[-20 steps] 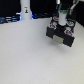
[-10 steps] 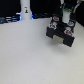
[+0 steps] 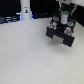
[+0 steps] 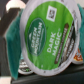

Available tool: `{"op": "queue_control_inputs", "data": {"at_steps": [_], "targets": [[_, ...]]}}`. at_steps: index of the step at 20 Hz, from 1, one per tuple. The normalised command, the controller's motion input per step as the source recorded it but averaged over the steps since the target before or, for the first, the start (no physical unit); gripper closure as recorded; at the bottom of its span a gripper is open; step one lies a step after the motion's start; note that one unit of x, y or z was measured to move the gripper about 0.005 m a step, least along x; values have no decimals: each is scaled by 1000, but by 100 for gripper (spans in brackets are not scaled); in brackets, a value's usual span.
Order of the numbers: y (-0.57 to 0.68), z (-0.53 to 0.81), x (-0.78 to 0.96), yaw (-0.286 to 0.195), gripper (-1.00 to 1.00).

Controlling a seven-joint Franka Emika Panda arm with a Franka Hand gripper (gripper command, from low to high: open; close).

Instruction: Open the kcup holder, insert the kcup into the holder, and close the kcup holder

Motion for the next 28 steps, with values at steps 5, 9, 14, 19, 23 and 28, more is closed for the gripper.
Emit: {"op": "queue_control_inputs", "data": {"at_steps": [5, 9, 14, 19, 23, 28], "targets": [[-55, -169, 61, -7, 100], [-50, -112, 81, -18, 100], [-51, -179, -6, -5, 100], [65, 5, -157, -1, 100], [124, 187, -323, 0, 100], [-9, -24, -141, -3, 100]]}}
